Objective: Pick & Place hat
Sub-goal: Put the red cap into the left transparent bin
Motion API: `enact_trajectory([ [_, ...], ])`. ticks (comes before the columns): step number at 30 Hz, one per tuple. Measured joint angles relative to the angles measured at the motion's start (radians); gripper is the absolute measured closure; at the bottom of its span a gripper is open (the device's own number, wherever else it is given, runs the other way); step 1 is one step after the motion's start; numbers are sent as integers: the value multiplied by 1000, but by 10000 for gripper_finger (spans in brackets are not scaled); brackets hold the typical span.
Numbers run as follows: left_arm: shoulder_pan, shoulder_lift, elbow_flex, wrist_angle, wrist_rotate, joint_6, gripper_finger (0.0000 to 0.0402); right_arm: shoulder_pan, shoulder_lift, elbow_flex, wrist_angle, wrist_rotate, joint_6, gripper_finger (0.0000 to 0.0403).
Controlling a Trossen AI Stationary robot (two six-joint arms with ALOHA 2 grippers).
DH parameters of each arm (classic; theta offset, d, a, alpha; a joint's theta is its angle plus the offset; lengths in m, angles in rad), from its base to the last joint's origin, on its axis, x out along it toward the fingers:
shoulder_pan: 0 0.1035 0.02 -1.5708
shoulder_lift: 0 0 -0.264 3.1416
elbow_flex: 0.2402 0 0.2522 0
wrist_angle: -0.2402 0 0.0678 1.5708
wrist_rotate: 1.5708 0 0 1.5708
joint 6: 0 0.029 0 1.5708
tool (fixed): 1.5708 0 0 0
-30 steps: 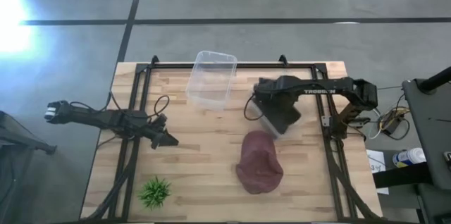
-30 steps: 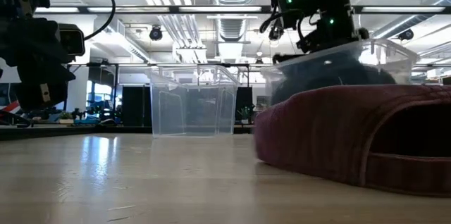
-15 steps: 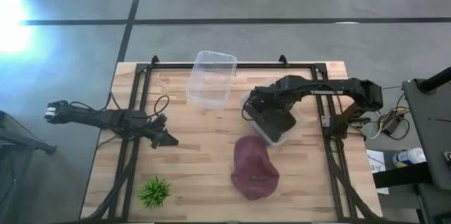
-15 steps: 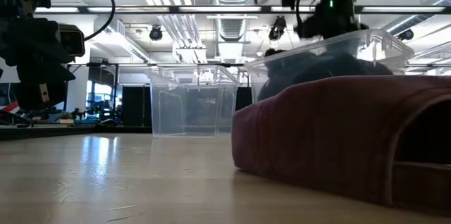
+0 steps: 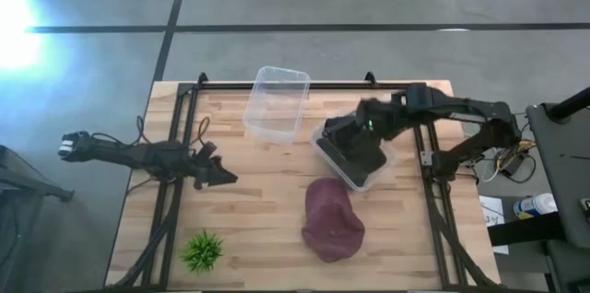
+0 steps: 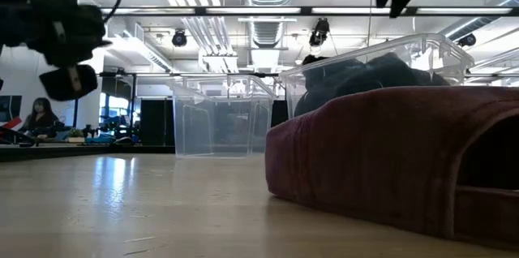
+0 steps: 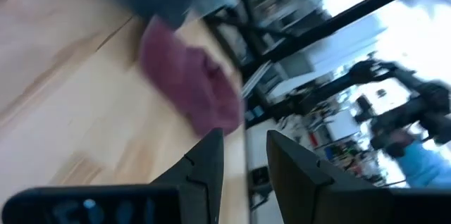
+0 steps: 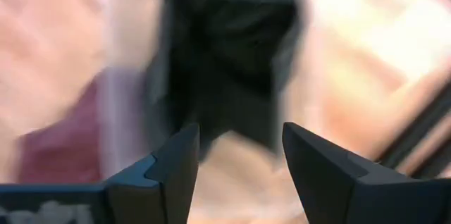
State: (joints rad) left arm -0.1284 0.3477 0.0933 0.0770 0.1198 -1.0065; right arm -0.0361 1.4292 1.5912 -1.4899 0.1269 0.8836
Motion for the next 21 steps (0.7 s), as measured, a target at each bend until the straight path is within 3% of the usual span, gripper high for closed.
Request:
enact_trajectory([
  [5, 0, 6, 0, 64, 0, 11, 298, 206, 19, -15, 4, -97, 265, 214],
  [12, -1, 61, 0, 90, 33, 36, 298, 531, 65, -60, 25, -142, 698, 227],
  [17, -2, 132, 0, 164, 77, 118, 298, 670, 122, -143, 248, -154, 946, 227],
  [21, -19, 212, 21, 209, 82, 154, 299, 710, 210, -207, 435, -154, 1018, 227],
])
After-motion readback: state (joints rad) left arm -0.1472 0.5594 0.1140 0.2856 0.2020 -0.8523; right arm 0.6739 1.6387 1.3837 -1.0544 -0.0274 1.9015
